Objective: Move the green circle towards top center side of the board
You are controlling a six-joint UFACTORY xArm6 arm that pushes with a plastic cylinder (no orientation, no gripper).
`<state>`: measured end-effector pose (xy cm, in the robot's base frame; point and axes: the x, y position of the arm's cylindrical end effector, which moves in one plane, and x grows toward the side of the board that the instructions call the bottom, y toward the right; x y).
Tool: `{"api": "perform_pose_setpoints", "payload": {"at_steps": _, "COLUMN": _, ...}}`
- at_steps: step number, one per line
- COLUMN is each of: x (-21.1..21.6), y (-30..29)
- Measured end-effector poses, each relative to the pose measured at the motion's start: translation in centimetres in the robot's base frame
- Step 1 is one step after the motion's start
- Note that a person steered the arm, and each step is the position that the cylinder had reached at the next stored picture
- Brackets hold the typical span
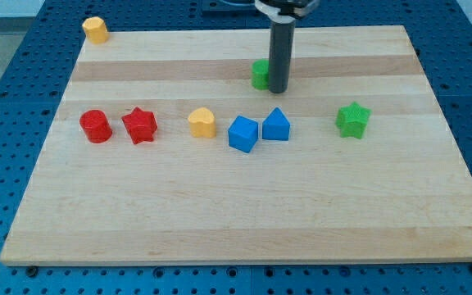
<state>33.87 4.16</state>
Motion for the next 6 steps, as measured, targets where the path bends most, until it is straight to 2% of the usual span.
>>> {"api": "perform_pose_setpoints", "payload": {"at_steps": 1, "x": -0.9, "y": -1.5}}
{"api": "perform_pose_setpoints", "payload": {"at_steps": 4, "x": 0.6, "y": -1.8}}
{"api": "perform_pose_setpoints", "payload": {"at_steps": 6, "x": -5.7, "y": -2.2}}
